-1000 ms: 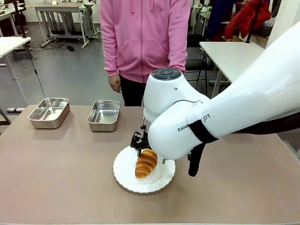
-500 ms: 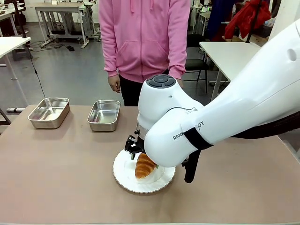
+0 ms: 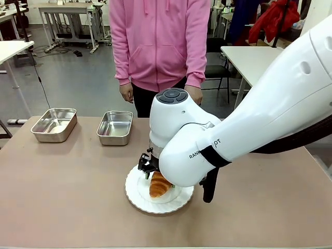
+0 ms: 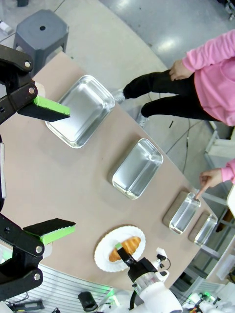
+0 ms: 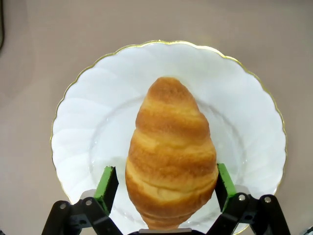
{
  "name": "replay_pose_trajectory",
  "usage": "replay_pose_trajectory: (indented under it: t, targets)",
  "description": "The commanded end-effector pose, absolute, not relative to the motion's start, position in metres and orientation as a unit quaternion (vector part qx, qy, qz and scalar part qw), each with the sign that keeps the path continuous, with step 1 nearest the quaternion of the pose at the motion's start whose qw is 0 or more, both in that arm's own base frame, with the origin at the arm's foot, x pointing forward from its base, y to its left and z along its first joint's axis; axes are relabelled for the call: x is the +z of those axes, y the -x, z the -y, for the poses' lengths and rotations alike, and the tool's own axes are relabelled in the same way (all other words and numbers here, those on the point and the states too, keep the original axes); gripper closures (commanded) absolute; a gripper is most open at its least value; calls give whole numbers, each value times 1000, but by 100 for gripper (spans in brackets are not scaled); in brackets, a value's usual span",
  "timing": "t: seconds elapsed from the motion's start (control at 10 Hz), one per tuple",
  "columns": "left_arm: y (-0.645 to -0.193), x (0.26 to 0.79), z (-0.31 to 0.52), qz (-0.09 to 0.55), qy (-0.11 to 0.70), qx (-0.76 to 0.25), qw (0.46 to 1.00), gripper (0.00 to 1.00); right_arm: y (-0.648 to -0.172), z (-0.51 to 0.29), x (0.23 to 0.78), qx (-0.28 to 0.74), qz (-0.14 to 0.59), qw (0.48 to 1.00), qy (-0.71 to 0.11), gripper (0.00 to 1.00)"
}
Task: Place the bread in the container.
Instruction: Place the Butter Roll into the Airtight Container indicated by the human.
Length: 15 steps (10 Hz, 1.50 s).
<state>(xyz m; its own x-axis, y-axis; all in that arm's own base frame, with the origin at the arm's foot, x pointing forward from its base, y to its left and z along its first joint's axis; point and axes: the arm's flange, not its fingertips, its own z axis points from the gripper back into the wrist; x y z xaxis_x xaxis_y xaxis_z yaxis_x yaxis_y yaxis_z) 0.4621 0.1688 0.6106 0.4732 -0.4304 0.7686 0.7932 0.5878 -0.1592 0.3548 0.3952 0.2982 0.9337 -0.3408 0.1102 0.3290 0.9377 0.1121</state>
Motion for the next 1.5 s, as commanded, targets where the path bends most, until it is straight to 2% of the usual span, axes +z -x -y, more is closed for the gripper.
replay_pose_trajectory:
  t: [0.0,0.1,0.2,0.3,0.4,0.5,1.0,1.1,1.2,1.4]
  targets:
    - [-461,612,-168,355,258,-379,815,0,-360,-405,296,-188,83,978,-34,0]
    - [-461,612,-168,355,258,-379,815,0,-360,-403,296,-187,81,979,-33,20]
    - [-461,612,-168,355,258,-379,815,0,-361,-402,297,-187,79,979,-32,20]
    - [-461,612,-168,355,258,-379,815,0,-361,-401,296,-186,79,979,-32,40]
    - [-461,612,-168,355,258,-379,815,0,-363,-400,295,-184,78,979,-30,26]
    - [-461,612,-168,355,258,-379,815,0,-365,-399,296,-174,75,982,-28,57]
    - [-461,612,-168,355,258,-379,815,0,-360,-392,298,-176,65,981,-42,57]
    - [-461,612,-168,355,258,-379,815,0,-360,-391,303,-177,64,982,-36,49]
    - [-461,612,-168,355,258,-379,815,0,-373,-386,320,-156,78,983,-55,56]
    - [-461,612,-168,355,258,-379,815,0,-403,-370,366,-149,101,980,-82,56]
